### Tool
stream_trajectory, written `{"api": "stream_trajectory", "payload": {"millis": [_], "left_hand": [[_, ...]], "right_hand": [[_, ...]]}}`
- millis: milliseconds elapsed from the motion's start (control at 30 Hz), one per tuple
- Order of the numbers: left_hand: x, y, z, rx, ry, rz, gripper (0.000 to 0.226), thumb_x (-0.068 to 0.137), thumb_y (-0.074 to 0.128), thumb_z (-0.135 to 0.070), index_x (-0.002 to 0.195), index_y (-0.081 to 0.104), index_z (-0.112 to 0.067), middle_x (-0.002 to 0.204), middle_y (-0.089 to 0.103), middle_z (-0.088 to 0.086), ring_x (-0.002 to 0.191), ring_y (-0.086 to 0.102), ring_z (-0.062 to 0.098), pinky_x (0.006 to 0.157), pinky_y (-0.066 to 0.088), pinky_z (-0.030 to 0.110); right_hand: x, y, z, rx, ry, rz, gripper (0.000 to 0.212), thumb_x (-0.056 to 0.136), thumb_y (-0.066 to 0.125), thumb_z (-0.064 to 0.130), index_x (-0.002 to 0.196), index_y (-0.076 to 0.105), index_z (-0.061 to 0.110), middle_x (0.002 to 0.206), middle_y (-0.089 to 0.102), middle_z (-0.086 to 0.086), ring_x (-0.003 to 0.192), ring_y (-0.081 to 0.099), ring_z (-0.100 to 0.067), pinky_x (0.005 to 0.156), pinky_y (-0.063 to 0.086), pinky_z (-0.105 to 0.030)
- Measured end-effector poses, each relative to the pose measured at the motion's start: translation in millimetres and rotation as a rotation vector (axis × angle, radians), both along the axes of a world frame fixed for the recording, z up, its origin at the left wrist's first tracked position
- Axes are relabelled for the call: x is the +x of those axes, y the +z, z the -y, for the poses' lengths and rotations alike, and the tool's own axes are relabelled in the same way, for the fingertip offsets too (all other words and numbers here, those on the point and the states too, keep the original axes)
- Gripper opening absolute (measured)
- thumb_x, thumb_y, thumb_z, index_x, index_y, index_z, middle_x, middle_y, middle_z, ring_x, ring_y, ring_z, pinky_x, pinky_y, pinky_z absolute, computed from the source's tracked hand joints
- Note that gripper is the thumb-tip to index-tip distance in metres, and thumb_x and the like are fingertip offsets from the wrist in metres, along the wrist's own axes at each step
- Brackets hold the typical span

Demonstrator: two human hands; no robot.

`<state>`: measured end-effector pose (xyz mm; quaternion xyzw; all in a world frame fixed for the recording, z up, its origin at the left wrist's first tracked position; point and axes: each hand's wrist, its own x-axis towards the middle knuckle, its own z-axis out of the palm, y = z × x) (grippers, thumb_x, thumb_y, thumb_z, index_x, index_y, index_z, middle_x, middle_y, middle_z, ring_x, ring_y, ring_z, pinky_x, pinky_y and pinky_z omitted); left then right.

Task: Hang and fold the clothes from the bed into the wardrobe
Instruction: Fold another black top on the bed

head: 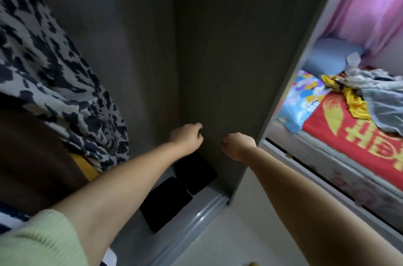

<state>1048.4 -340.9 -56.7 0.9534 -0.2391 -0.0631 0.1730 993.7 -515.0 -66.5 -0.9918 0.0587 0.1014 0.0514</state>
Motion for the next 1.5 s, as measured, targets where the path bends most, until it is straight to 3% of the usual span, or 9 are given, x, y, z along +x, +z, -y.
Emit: {"api": "stream_trajectory", "payload": {"millis": [133,267,400,533,667,933,1133,1300,1500], "left_hand": [[-31.1,12.0,52.9,0.014,-0.129,0.017,0.037,0.095,0.041,-0.030,0.131,0.050,-0.023,0.121,0.059,0.001,0.105,0.059,0.023,0.075,0.042,0.031],[-66.0,15.2,129.0,0.025,-0.267,0.005,0.030,0.095,0.043,-0.032,0.120,0.056,-0.022,0.119,0.061,0.002,0.105,0.059,0.025,0.079,0.045,0.032],[-93.8,15.8,210.9,0.033,-0.336,0.014,0.028,0.095,0.044,-0.033,0.113,0.058,-0.017,0.116,0.063,0.007,0.106,0.059,0.030,0.078,0.045,0.032],[-137.9,17.5,316.0,0.016,-0.427,0.001,0.031,0.095,0.043,-0.033,0.118,0.058,-0.018,0.121,0.063,0.007,0.111,0.058,0.029,0.086,0.047,0.033],[-184.2,21.2,413.4,0.004,-0.553,0.004,0.032,0.097,0.042,-0.035,0.119,0.056,-0.017,0.119,0.062,0.007,0.109,0.057,0.028,0.080,0.043,0.033],[-240.4,29.0,555.4,0.037,-0.726,0.004,0.032,0.099,0.041,-0.034,0.119,0.056,-0.014,0.110,0.065,0.006,0.095,0.061,0.026,0.075,0.052,0.039],[-247.0,14.9,641.1,0.067,-0.816,-0.006,0.031,0.100,0.040,-0.035,0.118,0.056,-0.015,0.106,0.065,0.003,0.079,0.061,0.020,0.062,0.050,0.035],[-211.4,10.8,727.5,0.075,-0.821,-0.027,0.032,0.100,0.040,-0.034,0.119,0.055,-0.014,0.108,0.063,0.005,0.078,0.056,0.021,0.051,0.036,0.029],[-167.3,25.8,852.4,0.081,-0.859,0.016,0.030,0.099,0.039,-0.033,0.113,0.057,-0.013,0.093,0.062,0.003,0.076,0.059,0.023,0.053,0.039,0.030]], "right_hand": [[-44.6,9.5,43.4,-0.010,-0.115,0.000,0.033,0.096,0.040,0.038,0.111,0.065,0.022,0.110,0.066,-0.005,0.099,0.063,-0.027,0.068,0.042,-0.029],[-98.8,16.5,108.9,-0.036,-0.266,-0.010,0.037,0.096,0.041,0.045,0.108,0.067,0.021,0.108,0.066,-0.004,0.091,0.062,-0.025,0.066,0.038,-0.026],[-150.7,24.0,181.5,-0.041,-0.356,-0.047,0.034,0.095,0.039,0.036,0.110,0.064,0.019,0.114,0.064,-0.007,0.104,0.061,-0.028,0.071,0.041,-0.030],[-215.1,33.1,277.1,-0.066,-0.458,-0.098,0.033,0.095,0.036,0.032,0.099,0.065,0.018,0.107,0.065,-0.004,0.097,0.062,-0.028,0.068,0.042,-0.031],[-275.1,41.7,367.1,-0.051,-0.573,-0.124,0.032,0.099,0.036,0.034,0.084,0.059,0.018,0.089,0.065,-0.001,0.082,0.065,-0.023,0.063,0.049,-0.030],[-351.9,48.1,484.2,-0.062,-0.718,-0.105,0.032,0.100,0.036,0.036,0.094,0.059,0.014,0.092,0.062,-0.001,0.083,0.060,-0.023,0.065,0.047,-0.031],[-368.3,31.9,558.0,-0.039,-0.811,-0.134,0.032,0.100,0.035,0.036,0.083,0.052,0.014,0.087,0.058,-0.002,0.079,0.055,-0.023,0.065,0.045,-0.031],[-341.1,30.4,630.9,-0.042,-0.826,-0.137,0.036,0.101,0.035,0.035,0.077,0.050,0.014,0.084,0.058,-0.002,0.079,0.057,-0.025,0.065,0.046,-0.032],[-310.5,36.6,745.0,-0.051,-0.912,-0.079,0.033,0.100,0.033,0.035,0.091,0.058,0.014,0.099,0.063,-0.005,0.087,0.058,-0.026,0.066,0.042,-0.030]]}}
